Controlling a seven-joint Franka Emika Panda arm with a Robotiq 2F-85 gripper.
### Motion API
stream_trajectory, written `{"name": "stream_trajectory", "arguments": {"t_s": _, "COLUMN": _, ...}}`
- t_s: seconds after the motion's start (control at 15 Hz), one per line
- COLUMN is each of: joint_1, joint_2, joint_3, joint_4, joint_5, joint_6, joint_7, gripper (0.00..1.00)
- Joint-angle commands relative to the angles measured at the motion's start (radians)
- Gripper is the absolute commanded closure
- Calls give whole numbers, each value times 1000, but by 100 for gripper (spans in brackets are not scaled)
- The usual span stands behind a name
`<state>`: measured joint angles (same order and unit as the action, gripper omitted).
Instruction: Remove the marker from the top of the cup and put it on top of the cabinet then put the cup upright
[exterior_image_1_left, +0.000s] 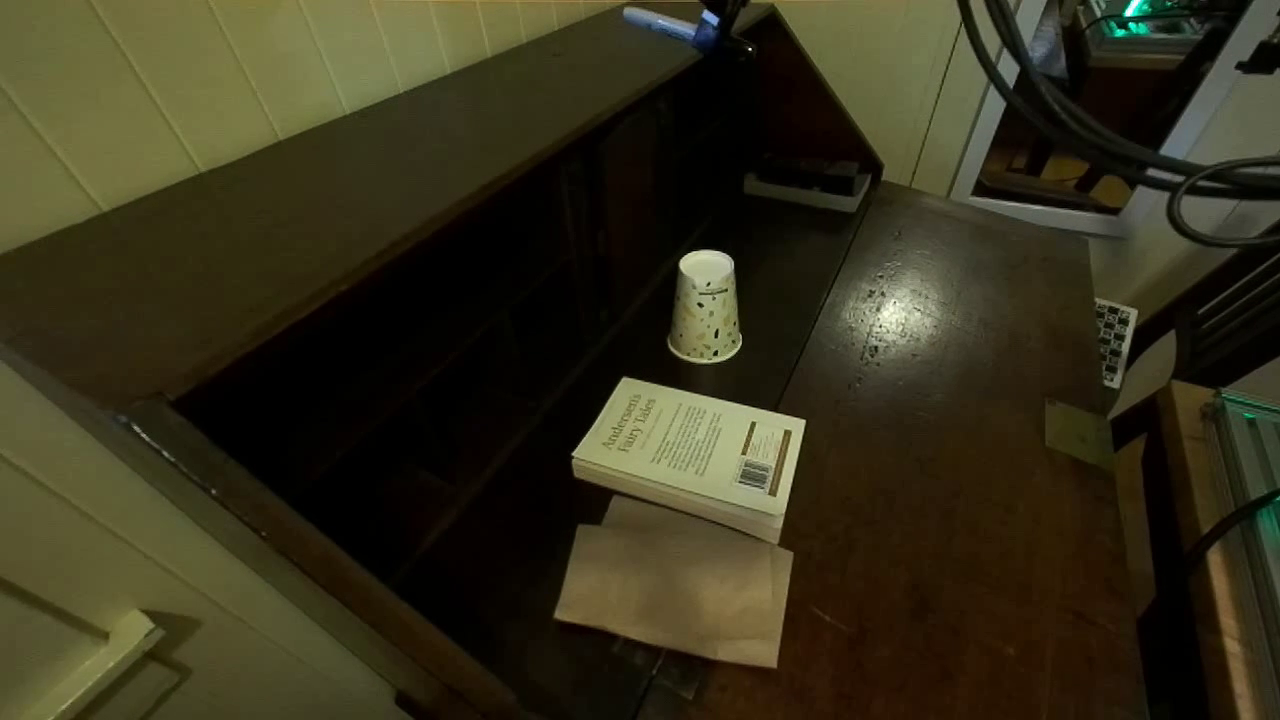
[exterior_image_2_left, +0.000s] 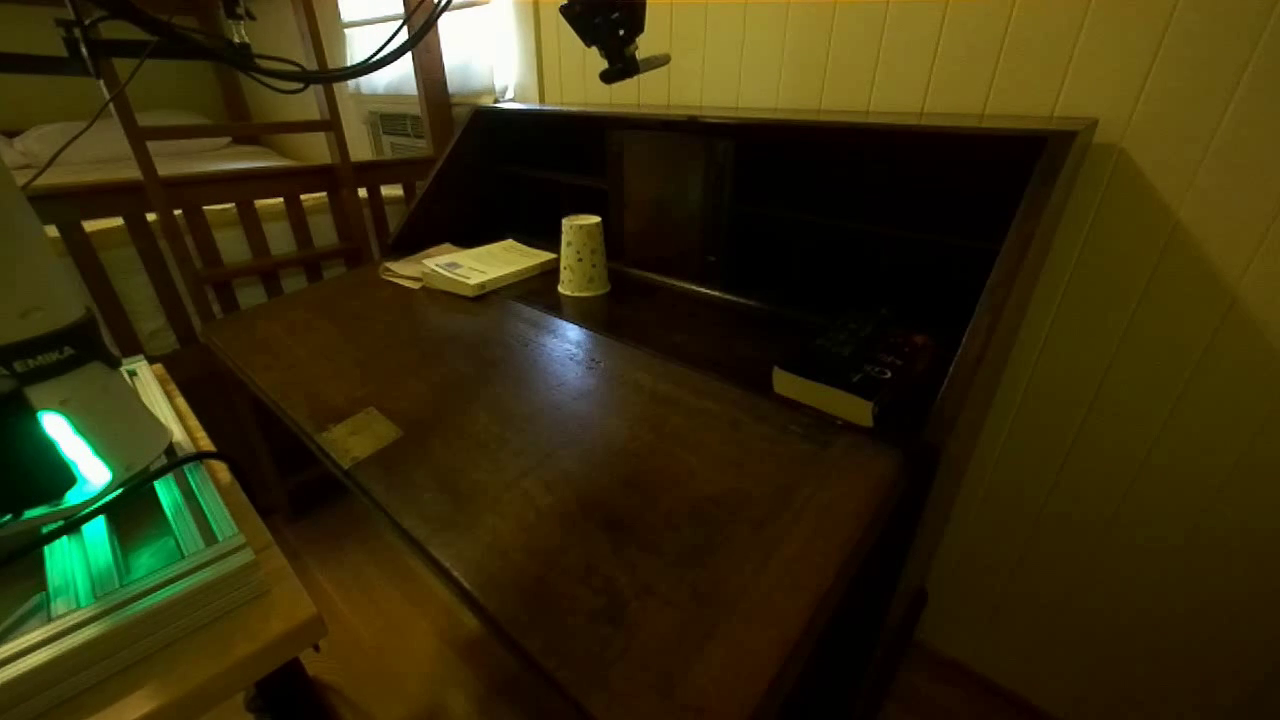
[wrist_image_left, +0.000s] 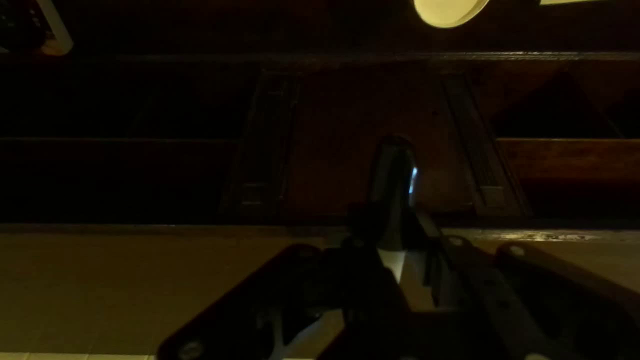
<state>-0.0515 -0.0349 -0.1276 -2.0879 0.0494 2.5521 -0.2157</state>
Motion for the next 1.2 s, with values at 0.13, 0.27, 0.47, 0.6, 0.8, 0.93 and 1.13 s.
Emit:
{"name": "stream_trajectory", "arguments": {"t_s": 0.13, "joint_1": -14, "joint_2": 43, "joint_3": 17, "joint_4": 39, "joint_5": 3, "joint_6": -3, "joint_7": 0, "gripper": 77}}
{"name": "stream_trajectory", "arguments": {"t_s": 0.27, "joint_1": -14, "joint_2": 40, "joint_3": 17, "joint_4": 37, "joint_5": 3, "joint_6": -3, "joint_7": 0, "gripper": 77}}
{"name": "stream_trajectory", "arguments": {"t_s": 0.47, "joint_1": -16, "joint_2": 53, "joint_3": 16, "joint_4": 56, "joint_5": 27, "joint_6": -9, "joint_7": 6, "gripper": 94}}
{"name": "stream_trajectory", "arguments": {"t_s": 0.6, "joint_1": -22, "joint_2": 91, "joint_3": 12, "joint_4": 101, "joint_5": 50, "joint_6": -23, "joint_7": 1, "gripper": 94}}
{"name": "stream_trajectory", "arguments": {"t_s": 0.8, "joint_1": -36, "joint_2": 142, "joint_3": 14, "joint_4": 170, "joint_5": 75, "joint_6": -44, "joint_7": -16, "gripper": 94}}
{"name": "stream_trajectory", "arguments": {"t_s": 0.93, "joint_1": -50, "joint_2": 193, "joint_3": 20, "joint_4": 240, "joint_5": 125, "joint_6": -70, "joint_7": -39, "gripper": 94}}
{"name": "stream_trajectory", "arguments": {"t_s": 1.13, "joint_1": -82, "joint_2": 266, "joint_3": 47, "joint_4": 345, "joint_5": 224, "joint_6": -144, "joint_7": -120, "gripper": 94}}
